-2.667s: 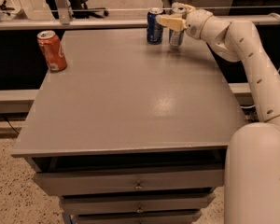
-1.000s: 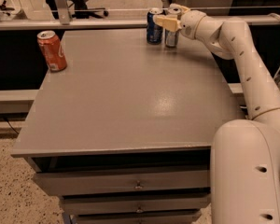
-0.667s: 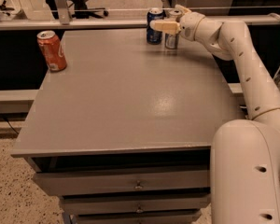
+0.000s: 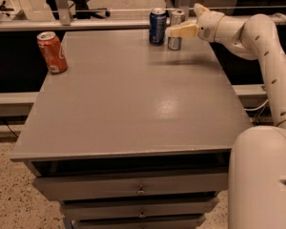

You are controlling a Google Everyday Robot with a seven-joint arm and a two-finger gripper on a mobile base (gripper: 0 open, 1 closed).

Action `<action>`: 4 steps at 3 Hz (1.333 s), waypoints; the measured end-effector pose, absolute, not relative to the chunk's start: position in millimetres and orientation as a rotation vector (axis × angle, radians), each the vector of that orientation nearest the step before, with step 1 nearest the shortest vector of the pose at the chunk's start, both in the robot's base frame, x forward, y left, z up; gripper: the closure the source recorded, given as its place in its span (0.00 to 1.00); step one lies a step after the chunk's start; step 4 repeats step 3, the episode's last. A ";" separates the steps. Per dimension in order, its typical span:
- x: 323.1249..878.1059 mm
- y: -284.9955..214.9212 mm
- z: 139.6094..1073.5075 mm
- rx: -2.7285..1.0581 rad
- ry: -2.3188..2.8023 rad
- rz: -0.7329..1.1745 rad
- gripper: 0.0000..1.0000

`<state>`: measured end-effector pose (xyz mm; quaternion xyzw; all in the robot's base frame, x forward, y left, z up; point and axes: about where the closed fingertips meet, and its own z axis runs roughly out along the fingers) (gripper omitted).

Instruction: Move redbull can near pepsi can

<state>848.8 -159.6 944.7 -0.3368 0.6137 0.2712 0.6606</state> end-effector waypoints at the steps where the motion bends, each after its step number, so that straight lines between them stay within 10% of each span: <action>1: 786.2 -207.4 976.1 -0.892 1.430 0.561 0.00; 4: 681.3 -244.3 1015.4 -1.104 1.479 0.561 0.00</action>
Offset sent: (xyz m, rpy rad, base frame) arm -0.2777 -0.1575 0.1323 -0.4431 0.0566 0.1872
